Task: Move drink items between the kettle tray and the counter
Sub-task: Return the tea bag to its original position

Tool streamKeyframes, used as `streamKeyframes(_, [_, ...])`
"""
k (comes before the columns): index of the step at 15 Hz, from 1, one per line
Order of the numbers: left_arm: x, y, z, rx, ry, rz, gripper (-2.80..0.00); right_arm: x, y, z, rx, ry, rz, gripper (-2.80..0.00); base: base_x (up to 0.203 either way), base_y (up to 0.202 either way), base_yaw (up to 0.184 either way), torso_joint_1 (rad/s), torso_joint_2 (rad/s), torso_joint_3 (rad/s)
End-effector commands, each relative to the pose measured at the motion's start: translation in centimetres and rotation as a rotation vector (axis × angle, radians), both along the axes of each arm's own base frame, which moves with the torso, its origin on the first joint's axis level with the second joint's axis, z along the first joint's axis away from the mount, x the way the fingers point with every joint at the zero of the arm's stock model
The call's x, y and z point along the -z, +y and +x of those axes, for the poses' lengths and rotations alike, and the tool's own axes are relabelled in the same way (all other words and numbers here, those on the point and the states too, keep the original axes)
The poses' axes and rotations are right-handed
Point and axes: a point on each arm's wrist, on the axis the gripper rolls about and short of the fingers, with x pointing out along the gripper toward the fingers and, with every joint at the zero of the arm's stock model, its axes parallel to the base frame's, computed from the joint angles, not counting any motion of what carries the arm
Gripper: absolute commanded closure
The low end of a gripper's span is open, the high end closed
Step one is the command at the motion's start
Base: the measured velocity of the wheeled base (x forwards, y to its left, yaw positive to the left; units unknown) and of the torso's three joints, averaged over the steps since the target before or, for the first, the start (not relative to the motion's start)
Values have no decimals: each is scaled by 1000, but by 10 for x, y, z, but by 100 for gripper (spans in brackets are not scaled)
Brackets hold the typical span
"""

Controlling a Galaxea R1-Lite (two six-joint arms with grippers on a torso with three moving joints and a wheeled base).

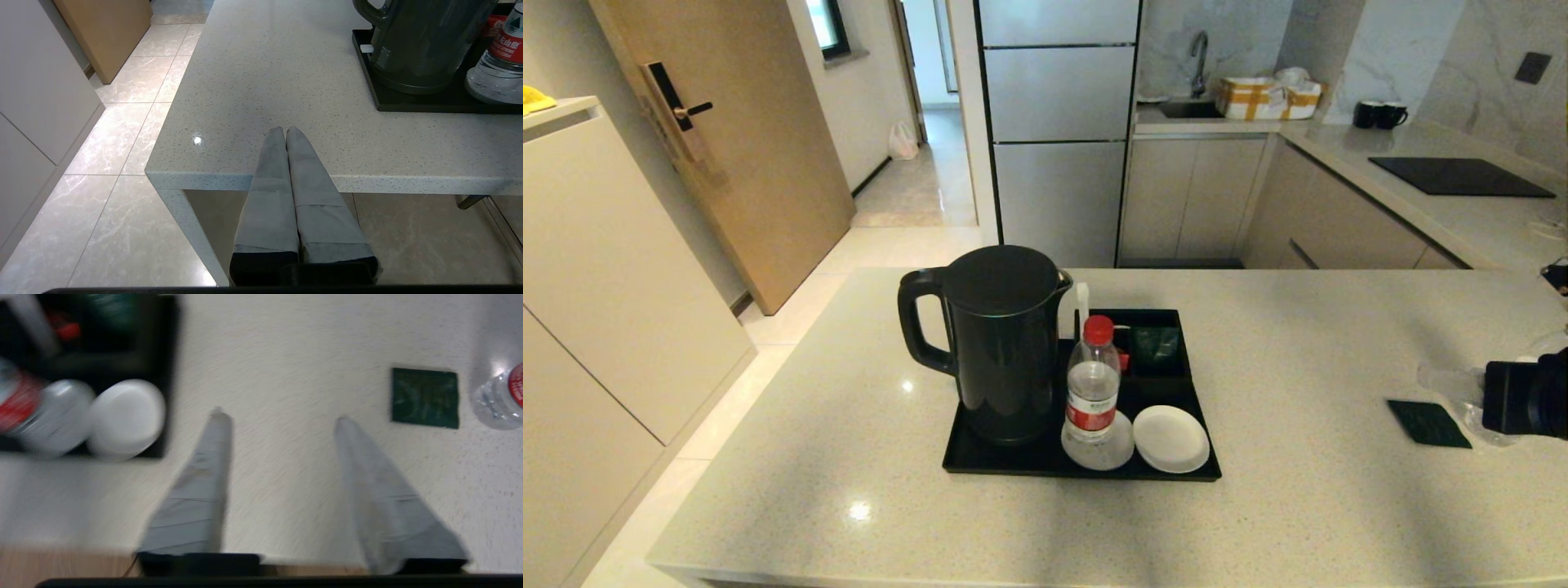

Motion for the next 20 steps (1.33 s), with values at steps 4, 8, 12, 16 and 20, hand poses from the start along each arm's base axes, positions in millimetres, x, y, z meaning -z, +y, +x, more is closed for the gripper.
streamKeyframes(4, [0,0,0,0,3,1,0,-38,23,-56,-44,-98,3,0,0,0,0,0,0,0])
streamKeyframes(8, [0,0,0,0,3,0,0,-50,28,-82,105,-129,-24,0,0,0,0,0,0,0])
streamKeyframes(12, [0,0,0,0,3,0,0,-54,7,-125,449,-262,-136,0,0,0,0,0,0,0])
streamKeyframes(16, [0,0,0,0,3,0,0,-25,-11,-178,677,-345,-188,0,0,0,0,0,0,0])
streamKeyframes(20, [0,0,0,0,3,0,0,24,-12,-222,759,-371,-226,0,0,0,0,0,0,0])
